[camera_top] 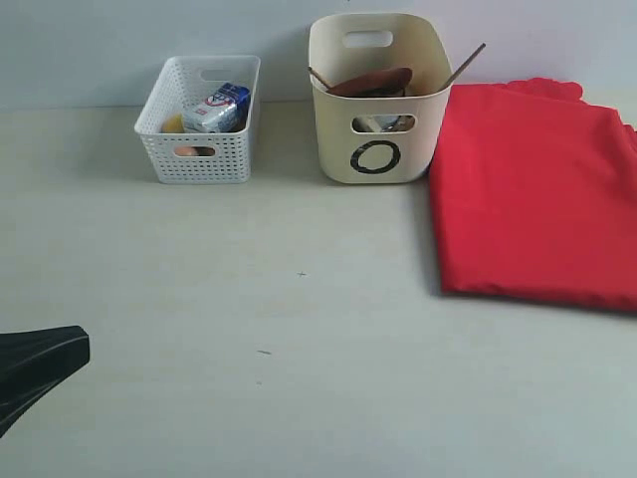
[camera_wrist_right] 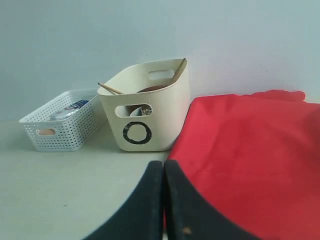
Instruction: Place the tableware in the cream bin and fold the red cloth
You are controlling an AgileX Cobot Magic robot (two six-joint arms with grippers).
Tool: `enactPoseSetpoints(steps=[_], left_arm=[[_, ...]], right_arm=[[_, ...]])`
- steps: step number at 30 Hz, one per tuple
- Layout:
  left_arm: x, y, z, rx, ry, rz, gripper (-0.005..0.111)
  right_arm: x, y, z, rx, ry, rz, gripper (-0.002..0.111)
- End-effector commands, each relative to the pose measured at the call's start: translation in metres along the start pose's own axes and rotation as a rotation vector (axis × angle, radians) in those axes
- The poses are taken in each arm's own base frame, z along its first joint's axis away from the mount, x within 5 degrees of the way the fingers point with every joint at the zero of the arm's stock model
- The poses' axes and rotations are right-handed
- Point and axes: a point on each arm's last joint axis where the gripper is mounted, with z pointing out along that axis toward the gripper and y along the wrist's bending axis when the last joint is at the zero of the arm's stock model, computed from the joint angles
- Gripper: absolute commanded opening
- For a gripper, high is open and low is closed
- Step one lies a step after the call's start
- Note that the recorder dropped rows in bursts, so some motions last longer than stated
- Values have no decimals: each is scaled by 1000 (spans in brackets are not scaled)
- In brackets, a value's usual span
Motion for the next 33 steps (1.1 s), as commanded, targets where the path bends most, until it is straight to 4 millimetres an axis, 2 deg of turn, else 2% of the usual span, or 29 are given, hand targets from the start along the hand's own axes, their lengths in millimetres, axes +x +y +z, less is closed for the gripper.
enactPoseSetpoints(steps=[1, 10, 19, 22, 26, 30, 33], left_arm=[[0, 0, -1, -1, -9, 3, 1], [0, 0, -1, 0, -9, 4, 1], [-9, 1, -22, -1, -162, 18, 1], [-15, 7, -37, -82, -283, 118, 1], [-18, 14, -59, -236, -444, 107, 1], [-8, 23, -70, -436, -526, 90, 1], [5, 34, -67, -601, -489, 53, 1]], right_arm=[[1, -1, 0, 8, -5, -4, 0], [1, -1, 0, 8, -3, -4, 0], [1, -1, 0, 8, -3, -4, 0], [1, -1, 0, 8, -3, -4, 0], [1, -1, 0, 8, -3, -4, 0], [1, -1, 0, 8, -3, -4, 0], [1, -1, 0, 8, -3, -4, 0]])
